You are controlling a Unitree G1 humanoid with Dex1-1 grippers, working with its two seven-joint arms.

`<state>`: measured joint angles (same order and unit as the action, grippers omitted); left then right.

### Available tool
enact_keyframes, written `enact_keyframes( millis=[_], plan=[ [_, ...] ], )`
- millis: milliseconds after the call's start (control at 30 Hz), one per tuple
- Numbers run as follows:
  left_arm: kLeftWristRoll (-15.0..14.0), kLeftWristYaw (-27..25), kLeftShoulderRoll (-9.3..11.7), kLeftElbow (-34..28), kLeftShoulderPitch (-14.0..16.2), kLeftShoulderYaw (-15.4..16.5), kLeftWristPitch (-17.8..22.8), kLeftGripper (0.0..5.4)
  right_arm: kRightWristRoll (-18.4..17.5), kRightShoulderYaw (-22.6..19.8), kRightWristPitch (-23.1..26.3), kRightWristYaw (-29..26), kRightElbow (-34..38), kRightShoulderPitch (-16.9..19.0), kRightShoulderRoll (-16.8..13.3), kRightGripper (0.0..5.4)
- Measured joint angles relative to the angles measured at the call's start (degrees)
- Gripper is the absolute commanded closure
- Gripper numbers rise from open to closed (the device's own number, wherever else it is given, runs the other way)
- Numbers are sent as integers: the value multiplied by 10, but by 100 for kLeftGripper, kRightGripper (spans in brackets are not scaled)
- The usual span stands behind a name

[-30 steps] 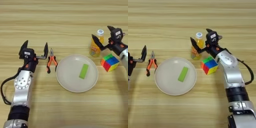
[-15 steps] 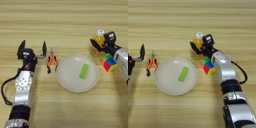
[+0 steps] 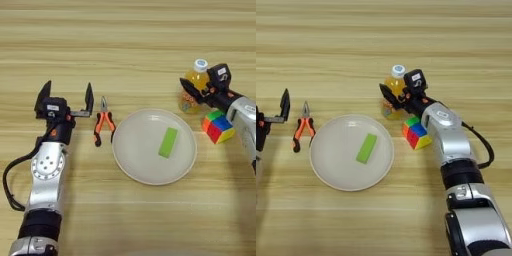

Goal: Move the objects on the table

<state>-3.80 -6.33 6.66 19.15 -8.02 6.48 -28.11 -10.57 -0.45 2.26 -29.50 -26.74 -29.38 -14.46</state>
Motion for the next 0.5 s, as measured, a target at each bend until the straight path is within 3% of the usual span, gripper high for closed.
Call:
enact_keyframes(
  millis=[233,500],
  plan=[
    [0,1,0,5,-5,0,-7,0,2,8,0,-3,7,-18,14,187],
    [5,3,0,13,-10,-1,-15,0,3,37,13,-17,140,-14,23,187]
  ],
)
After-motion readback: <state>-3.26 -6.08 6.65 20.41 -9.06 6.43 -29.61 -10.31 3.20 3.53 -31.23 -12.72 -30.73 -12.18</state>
